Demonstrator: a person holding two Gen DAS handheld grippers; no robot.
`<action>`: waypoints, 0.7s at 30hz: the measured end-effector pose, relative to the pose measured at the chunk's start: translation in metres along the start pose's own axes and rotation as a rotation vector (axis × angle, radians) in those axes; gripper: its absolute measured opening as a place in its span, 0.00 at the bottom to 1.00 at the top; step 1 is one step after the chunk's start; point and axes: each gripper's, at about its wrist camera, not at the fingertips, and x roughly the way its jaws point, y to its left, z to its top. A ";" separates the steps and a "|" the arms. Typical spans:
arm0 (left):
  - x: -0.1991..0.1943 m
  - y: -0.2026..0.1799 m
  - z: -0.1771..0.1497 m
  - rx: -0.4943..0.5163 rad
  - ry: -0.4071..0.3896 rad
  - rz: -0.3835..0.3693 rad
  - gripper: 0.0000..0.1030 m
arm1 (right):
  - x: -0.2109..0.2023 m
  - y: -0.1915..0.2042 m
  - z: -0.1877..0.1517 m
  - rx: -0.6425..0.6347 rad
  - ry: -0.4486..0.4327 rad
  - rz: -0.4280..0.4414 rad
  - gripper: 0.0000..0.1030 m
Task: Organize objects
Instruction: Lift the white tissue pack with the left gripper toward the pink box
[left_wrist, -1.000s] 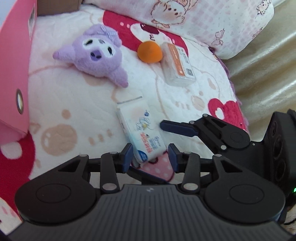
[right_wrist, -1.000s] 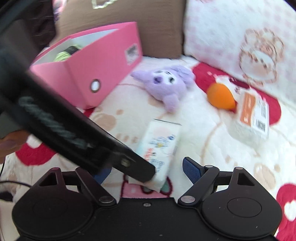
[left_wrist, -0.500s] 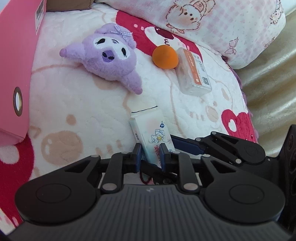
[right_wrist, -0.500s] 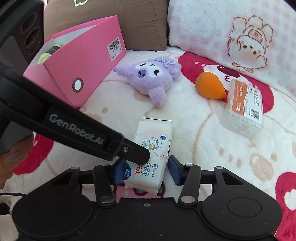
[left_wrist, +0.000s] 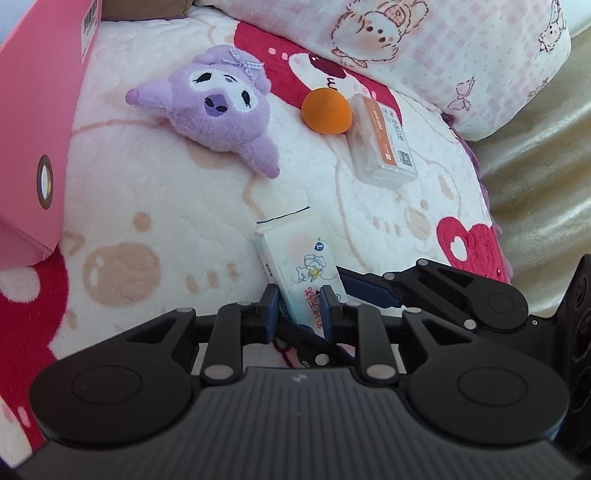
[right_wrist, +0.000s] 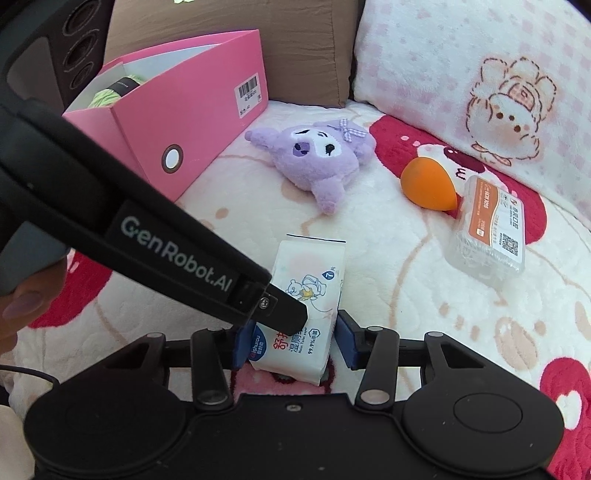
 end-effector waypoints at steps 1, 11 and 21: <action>-0.002 0.000 -0.001 0.003 0.003 -0.003 0.20 | 0.000 0.001 0.000 -0.005 0.003 0.000 0.51; -0.026 -0.006 -0.012 0.057 -0.005 -0.013 0.20 | -0.011 0.010 0.003 -0.011 0.009 0.028 0.50; -0.059 -0.005 -0.019 0.076 -0.044 -0.037 0.21 | -0.033 0.022 0.009 -0.045 -0.035 0.035 0.46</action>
